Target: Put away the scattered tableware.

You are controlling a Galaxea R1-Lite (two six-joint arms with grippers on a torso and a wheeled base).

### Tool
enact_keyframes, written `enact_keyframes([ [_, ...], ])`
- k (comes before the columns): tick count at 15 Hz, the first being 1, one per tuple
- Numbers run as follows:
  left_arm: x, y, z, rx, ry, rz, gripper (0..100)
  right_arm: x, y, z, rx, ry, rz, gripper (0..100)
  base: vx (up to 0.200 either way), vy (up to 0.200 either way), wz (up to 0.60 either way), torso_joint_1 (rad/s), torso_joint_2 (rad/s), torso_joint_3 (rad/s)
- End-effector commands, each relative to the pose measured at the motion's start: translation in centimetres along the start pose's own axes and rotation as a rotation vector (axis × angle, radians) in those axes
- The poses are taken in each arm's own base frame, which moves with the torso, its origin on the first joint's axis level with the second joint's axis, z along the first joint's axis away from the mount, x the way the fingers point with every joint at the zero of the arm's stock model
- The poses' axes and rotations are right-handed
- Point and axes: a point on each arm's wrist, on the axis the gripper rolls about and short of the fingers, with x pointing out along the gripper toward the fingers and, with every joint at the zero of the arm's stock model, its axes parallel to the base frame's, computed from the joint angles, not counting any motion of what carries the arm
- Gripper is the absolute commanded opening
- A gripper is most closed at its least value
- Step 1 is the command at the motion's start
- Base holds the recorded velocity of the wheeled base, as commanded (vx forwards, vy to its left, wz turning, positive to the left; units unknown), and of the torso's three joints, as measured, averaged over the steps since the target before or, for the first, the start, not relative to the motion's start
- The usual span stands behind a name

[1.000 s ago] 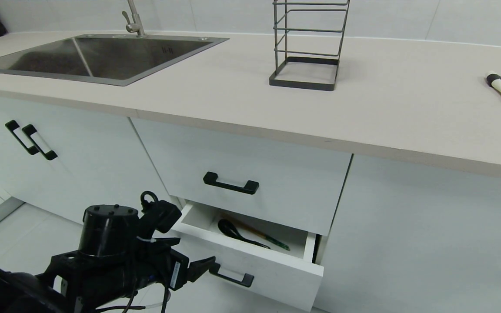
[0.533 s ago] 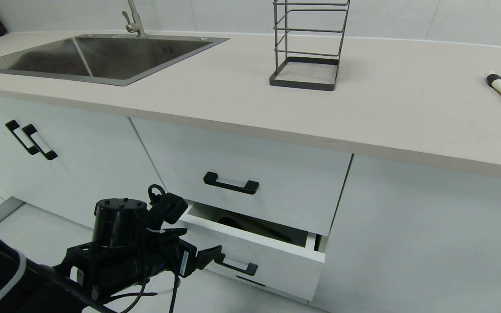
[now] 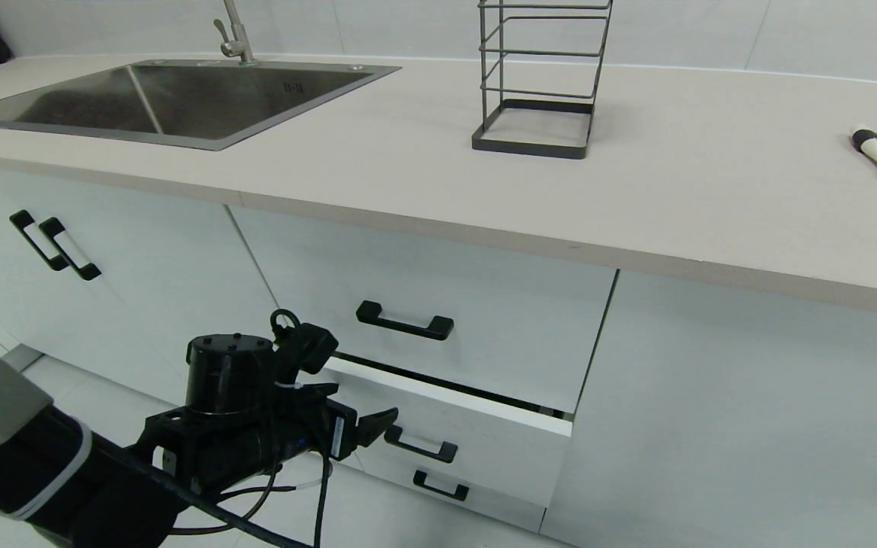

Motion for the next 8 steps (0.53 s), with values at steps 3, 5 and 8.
enact_keyframes([
  [3, 0.9, 0.2, 0.1, 0.002, -0.019, 0.001, 100, 0.0, 0.0, 0.0, 0.0, 0.001, 0.0, 100, 0.0, 0.0, 0.0, 0.0, 0.0, 0.0],
  [5, 0.8, 0.1, 0.1, 0.001, -0.023, 0.0, 100, 0.0, 0.0, 0.0, 0.0, 0.001, 0.0, 100, 0.0, 0.0, 0.0, 0.0, 0.0, 0.0],
  [8, -0.6, 0.0, -0.3, 0.0, -0.016, 0.002, 100, 0.0, 0.0, 0.0, 0.0, 0.001, 0.0, 100, 0.0, 0.0, 0.0, 0.0, 0.0, 0.0],
])
